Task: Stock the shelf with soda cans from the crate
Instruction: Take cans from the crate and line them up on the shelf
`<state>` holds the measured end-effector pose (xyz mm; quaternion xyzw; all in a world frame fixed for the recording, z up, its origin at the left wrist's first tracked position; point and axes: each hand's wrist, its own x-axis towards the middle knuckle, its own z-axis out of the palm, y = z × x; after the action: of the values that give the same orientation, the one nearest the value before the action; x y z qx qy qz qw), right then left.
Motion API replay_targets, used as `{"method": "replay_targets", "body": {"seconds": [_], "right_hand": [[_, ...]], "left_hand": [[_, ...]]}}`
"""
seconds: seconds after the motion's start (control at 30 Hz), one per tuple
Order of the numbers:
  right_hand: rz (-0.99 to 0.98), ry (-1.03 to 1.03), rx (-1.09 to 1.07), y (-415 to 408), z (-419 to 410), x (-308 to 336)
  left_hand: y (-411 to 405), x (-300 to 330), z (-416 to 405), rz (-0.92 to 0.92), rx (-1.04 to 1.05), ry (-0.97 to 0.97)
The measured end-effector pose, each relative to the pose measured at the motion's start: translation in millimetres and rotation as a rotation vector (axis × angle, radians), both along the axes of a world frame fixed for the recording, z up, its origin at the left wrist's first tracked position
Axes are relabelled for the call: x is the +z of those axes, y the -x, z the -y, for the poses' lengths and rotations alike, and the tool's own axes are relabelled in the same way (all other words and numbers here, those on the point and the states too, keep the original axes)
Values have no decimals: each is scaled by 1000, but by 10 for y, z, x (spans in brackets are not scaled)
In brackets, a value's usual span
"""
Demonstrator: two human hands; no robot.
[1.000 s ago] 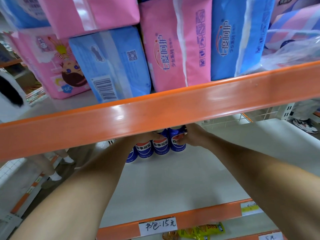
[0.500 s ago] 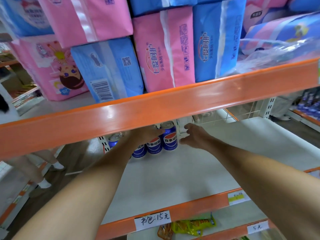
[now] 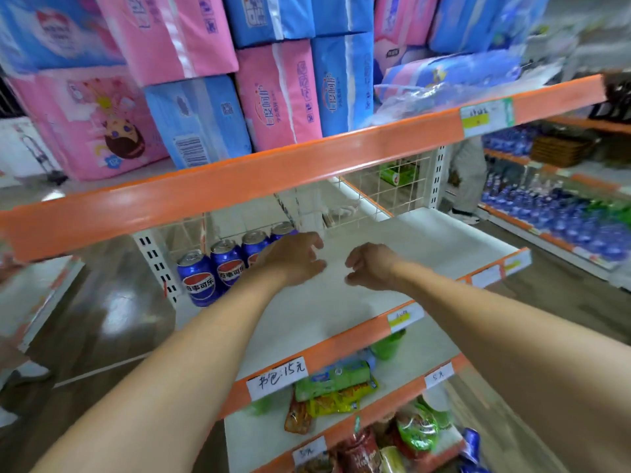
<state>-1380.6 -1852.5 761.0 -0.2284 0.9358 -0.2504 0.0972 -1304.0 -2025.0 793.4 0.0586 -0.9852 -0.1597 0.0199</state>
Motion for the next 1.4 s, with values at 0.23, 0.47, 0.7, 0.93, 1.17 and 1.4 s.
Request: {"method": "replay_targets", "body": {"seconds": [0.23,0.47,0.7,0.93,1.17,1.4], "right_hand": [[-56,-64,-16,-572,-553,257],[-124,-80,-36,-1080,-1082,486],[-147,-34,-73,-1390,-1572,603],[-132,-42,-26,-1588,-2212,487],[-51,-60,75,-1732,-3135,262],[66,-145,217,-2031,-3694,-27]], "left_hand": [[-308,42,-482,49,-93,-17],[-681,124,-954,40,-169,-36],[-925,266,-1397,24,-178,-7],[-1115,142,-2062,9,-148,-10],[-1496,-121,-2845,13,-34,-14],[-2162,-272,-3473,92,111,-55]]}}
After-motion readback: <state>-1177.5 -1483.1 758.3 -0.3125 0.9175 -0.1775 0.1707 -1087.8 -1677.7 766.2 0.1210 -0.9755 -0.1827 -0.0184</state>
